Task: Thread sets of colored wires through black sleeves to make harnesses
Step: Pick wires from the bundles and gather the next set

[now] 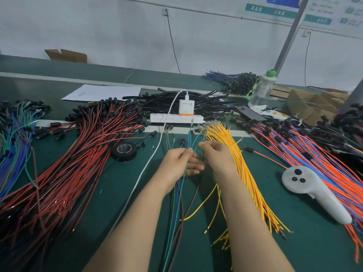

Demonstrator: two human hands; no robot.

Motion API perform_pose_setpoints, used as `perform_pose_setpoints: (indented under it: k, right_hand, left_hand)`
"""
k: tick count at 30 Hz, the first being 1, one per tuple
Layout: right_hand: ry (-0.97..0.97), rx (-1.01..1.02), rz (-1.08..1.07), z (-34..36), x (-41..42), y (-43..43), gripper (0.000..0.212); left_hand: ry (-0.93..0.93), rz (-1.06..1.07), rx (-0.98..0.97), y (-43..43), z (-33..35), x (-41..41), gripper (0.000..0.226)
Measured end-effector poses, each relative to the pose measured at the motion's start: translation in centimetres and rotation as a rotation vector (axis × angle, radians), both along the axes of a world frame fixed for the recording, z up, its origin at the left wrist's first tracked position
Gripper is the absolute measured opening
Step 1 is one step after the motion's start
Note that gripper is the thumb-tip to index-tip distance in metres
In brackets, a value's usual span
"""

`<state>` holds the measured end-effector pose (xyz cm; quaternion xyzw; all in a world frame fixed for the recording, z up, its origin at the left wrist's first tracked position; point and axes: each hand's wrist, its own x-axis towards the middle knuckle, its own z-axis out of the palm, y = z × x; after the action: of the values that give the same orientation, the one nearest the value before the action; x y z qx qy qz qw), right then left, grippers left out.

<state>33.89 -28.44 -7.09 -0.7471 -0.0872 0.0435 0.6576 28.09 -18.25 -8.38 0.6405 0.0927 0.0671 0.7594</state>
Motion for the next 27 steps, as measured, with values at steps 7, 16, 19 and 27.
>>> perform_pose_setpoints:
  k: [7, 16, 19, 27]
  right_hand:
    - [-0.009, 0.011, -0.049, -0.3, -0.1, 0.4, 0.013]
    - [-0.031, -0.122, -0.02, 0.7, -0.1, -0.5, 0.026]
    - [0.01, 0.012, -0.021, 0.8, -0.1, -0.5, 0.026]
    - [-0.084, 0.001, -0.111, 0.2, -0.3, 0.2, 0.015]
  left_hand:
    - [-0.019, -0.029, -0.024, 0.1, -0.1, -0.2, 0.031]
    - [-0.036, -0.128, 0.153, -0.4, -0.2, -0.4, 0.031]
    - [-0.042, -0.083, 0.094, -0.2, -0.3, -0.4, 0.034]
    - [-0.049, -0.058, -0.008, -0.2, -0.5, -0.1, 0.032]
